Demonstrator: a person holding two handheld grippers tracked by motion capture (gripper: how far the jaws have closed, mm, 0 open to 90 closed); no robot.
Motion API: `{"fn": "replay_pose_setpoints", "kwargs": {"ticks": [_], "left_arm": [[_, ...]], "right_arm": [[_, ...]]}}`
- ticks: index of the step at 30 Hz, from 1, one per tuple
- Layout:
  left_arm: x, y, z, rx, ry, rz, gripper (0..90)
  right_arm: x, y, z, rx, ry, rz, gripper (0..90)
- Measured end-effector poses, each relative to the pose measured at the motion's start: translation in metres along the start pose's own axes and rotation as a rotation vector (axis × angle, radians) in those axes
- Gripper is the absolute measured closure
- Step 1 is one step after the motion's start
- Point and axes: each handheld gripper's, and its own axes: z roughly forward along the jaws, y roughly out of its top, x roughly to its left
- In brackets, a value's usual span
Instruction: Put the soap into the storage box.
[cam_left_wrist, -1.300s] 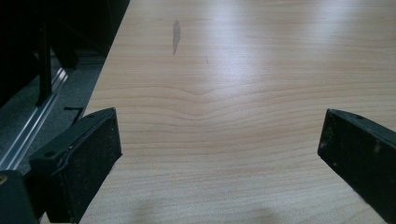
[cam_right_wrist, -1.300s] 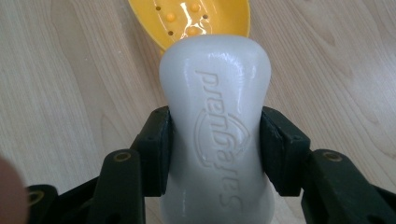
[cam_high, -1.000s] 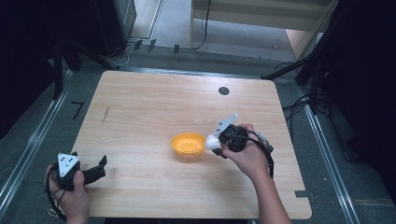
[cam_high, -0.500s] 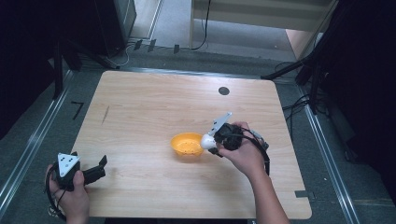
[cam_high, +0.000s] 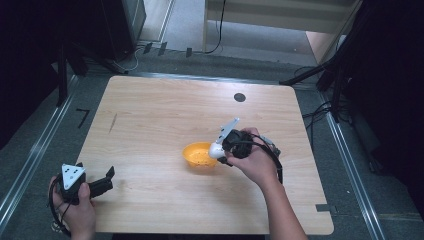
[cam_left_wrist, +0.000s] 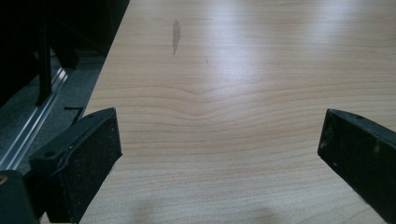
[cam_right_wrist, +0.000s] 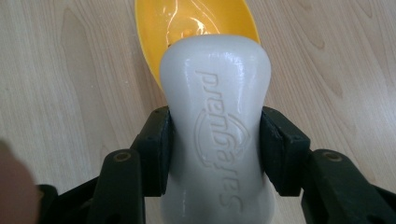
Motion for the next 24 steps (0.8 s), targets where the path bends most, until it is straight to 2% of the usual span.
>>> {"fn": "replay_pose_setpoints", "kwargs": {"ticks": [9,24], "left_arm": [[-0.002,0.000,0.000,-0.003,0.004,0.009,0.0],[0.000,0.000,0.000,-0.001,0.003,0.001,0.0]], "right_arm": [[0.001,0.012,0.006,-0.002,0.010,-0.016,50.1],[0.001,0.028,0.017,0.003,0.024,-0.059,50.1]]}}
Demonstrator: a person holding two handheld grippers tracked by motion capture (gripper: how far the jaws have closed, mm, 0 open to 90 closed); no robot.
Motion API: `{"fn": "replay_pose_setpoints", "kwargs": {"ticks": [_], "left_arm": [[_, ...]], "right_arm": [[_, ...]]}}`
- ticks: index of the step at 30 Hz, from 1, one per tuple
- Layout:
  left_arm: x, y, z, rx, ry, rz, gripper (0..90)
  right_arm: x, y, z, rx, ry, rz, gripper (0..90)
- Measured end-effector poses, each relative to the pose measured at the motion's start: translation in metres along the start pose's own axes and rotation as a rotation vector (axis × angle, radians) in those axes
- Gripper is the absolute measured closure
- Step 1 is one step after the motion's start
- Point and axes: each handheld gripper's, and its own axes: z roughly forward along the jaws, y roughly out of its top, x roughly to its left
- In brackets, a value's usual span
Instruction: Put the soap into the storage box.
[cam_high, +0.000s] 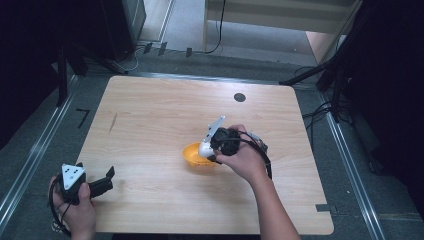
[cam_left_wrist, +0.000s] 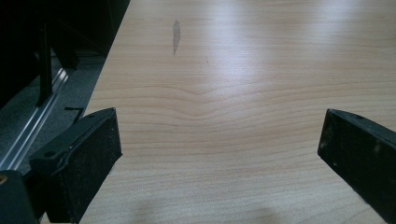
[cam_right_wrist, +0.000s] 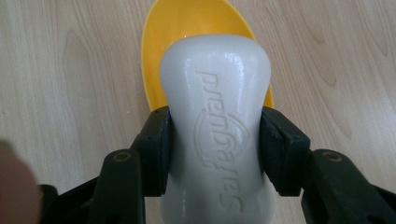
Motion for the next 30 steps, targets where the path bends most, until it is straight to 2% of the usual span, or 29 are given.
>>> {"fn": "replay_pose_setpoints", "kwargs": {"ticks": [12,13,22,30], "left_arm": [[0.000,0.000,0.000,-0.001,-0.001,-0.001,0.0],[0.000,0.000,0.000,-0.002,-0.002,-0.002,0.0],[0.001,0.000,0.000,-0.001,-0.005,-0.006,0.0],[0.002,0.000,0.000,-0.002,-0.007,-0.014,0.0]], "right_arm": [[-0.002,0.010,0.006,0.006,0.006,-0.028,50.0],[-0.003,0.012,0.009,0.011,0.007,-0.050,50.0],[-0.004,0.017,0.013,0.005,0.026,-0.081,50.0],[-0.006,0.017,0.017,0.008,0.031,-0.090,50.0]]}}
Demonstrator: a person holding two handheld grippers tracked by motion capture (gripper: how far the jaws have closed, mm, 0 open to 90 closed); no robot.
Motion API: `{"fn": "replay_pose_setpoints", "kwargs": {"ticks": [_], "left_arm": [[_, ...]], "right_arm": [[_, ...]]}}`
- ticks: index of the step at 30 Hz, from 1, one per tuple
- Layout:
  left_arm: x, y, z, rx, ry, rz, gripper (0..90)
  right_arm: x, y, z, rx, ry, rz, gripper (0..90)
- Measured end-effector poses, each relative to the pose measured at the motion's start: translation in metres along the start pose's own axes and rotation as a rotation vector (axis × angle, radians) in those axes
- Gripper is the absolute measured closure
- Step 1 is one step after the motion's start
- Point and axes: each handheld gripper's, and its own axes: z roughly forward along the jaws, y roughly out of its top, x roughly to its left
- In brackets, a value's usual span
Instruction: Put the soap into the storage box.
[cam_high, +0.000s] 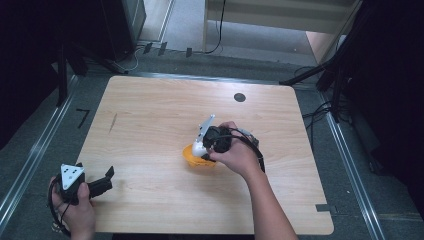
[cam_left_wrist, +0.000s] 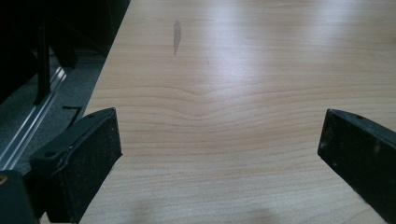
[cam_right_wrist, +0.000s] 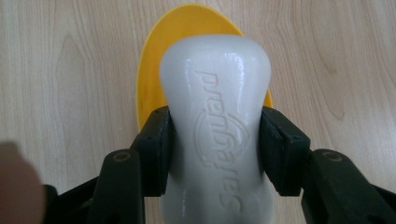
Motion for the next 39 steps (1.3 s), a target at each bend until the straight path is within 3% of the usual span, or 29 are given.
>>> {"fn": "replay_pose_setpoints", "kwargs": {"ticks": [12,39], "left_arm": [[0.000,0.000,0.000,-0.003,-0.001,-0.006,0.0],[0.001,0.000,0.000,0.001,-0.005,-0.014,0.0]], "right_arm": [[-0.002,0.005,0.006,0.000,0.020,-0.021,50.0],[-0.004,0.005,0.016,0.020,0.039,-0.018,50.0]]}}
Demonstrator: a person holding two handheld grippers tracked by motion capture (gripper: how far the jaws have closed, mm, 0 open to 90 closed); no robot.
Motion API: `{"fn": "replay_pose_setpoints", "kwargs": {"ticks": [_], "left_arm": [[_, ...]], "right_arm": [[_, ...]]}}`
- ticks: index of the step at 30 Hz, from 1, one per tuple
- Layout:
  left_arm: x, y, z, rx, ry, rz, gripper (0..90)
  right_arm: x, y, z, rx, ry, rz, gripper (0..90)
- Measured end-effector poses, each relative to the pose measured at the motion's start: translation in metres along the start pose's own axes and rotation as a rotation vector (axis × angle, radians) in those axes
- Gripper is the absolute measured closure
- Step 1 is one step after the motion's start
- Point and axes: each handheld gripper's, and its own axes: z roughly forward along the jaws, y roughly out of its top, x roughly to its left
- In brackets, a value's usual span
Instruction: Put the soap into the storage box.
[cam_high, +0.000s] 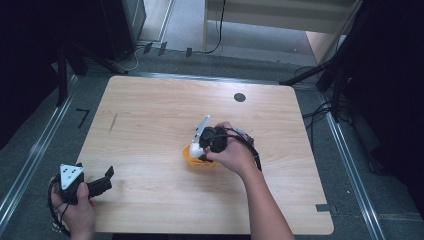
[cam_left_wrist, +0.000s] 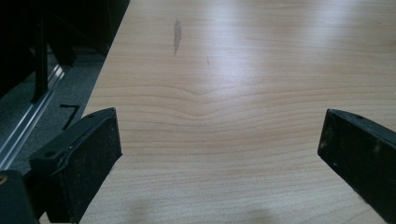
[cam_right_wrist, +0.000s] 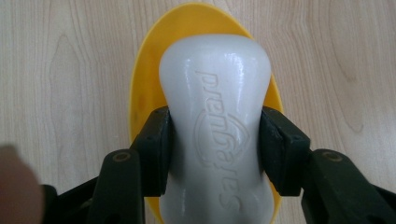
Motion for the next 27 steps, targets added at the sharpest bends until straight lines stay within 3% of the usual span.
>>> {"fn": "replay_pose_setpoints", "kwargs": {"ticks": [8,10,13,17,27], "left_arm": [[0.000,0.000,0.000,-0.001,0.000,0.000,0.0],[0.000,0.000,0.000,-0.001,0.001,0.000,0.0],[0.000,0.000,0.000,-0.004,-0.001,0.000,0.0],[0.000,0.000,0.000,-0.003,-0.001,-0.001,0.0],[0.000,0.000,0.000,-0.004,0.000,-0.001,0.0]], "right_arm": [[-0.001,-0.001,0.002,0.011,0.013,0.006,49.7],[-0.001,-0.002,0.000,-0.029,0.020,0.029,43.0],[-0.002,-0.003,-0.005,-0.058,0.015,0.037,42.2],[-0.002,-0.005,-0.011,-0.067,0.023,0.044,42.3],[-0.002,-0.025,-0.030,-0.095,-0.009,0.092,42.6]]}}
